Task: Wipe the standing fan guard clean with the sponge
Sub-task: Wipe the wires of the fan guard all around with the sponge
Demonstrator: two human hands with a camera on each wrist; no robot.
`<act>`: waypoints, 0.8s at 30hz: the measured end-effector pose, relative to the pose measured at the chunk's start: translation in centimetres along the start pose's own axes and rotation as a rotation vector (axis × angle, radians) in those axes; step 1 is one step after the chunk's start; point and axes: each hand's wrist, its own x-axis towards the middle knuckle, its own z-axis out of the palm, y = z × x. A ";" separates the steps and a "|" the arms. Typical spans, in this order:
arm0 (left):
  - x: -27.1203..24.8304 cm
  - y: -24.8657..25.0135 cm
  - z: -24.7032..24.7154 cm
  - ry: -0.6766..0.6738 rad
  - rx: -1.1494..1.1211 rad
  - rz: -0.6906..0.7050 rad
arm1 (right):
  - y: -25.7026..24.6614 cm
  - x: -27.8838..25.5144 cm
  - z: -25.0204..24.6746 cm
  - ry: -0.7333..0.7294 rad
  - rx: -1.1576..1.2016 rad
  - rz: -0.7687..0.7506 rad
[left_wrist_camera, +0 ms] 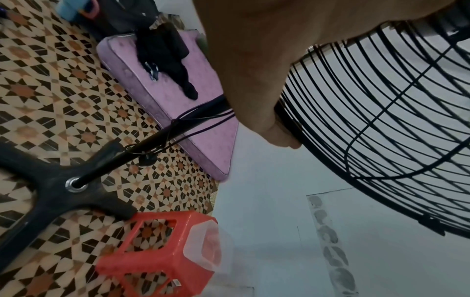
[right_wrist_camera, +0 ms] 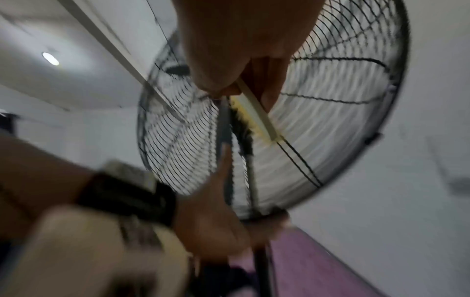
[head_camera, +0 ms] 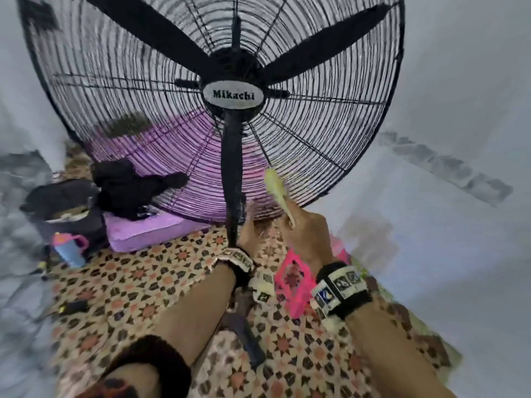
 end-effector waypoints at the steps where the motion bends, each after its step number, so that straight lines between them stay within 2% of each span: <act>1: -0.3 0.4 0.3 -0.048 -0.002 0.004 | -1.0 0.9 -0.3 0.016 -0.006 -0.020; 2: -1.1 1.1 0.8 -0.076 -0.073 -0.027 | -1.9 1.7 -0.5 0.065 -0.016 -0.062; 3: -2.2 1.7 1.0 -0.016 -0.073 0.023 | -2.6 2.5 -0.5 0.081 -0.043 -0.090; 4: -2.5 1.8 1.2 0.012 -0.128 0.016 | -2.9 3.1 -0.3 0.080 -0.073 -0.107; 6: -3.3 1.8 1.4 -0.019 -0.241 -0.013 | -1.9 2.8 0.1 0.004 -0.124 -0.096; 10: -3.6 2.3 1.6 -0.007 -0.278 -0.037 | 1.0 -1.4 -0.4 -0.144 -0.160 0.013; 12: -3.3 2.1 1.7 0.026 -0.299 -0.027 | 1.1 -1.4 -0.7 -0.083 -0.114 -0.010; 15: -3.7 2.1 1.7 -0.005 -0.324 0.003 | 0.7 -0.3 -0.2 0.014 -0.067 -0.115; 21: -3.6 2.6 1.2 0.001 -0.339 -0.038 | 4.9 -5.4 0.4 -0.079 -0.048 0.058; 24: -4.3 3.2 1.5 0.029 -0.329 -0.032 | 4.7 -5.6 0.6 0.000 -0.010 -0.010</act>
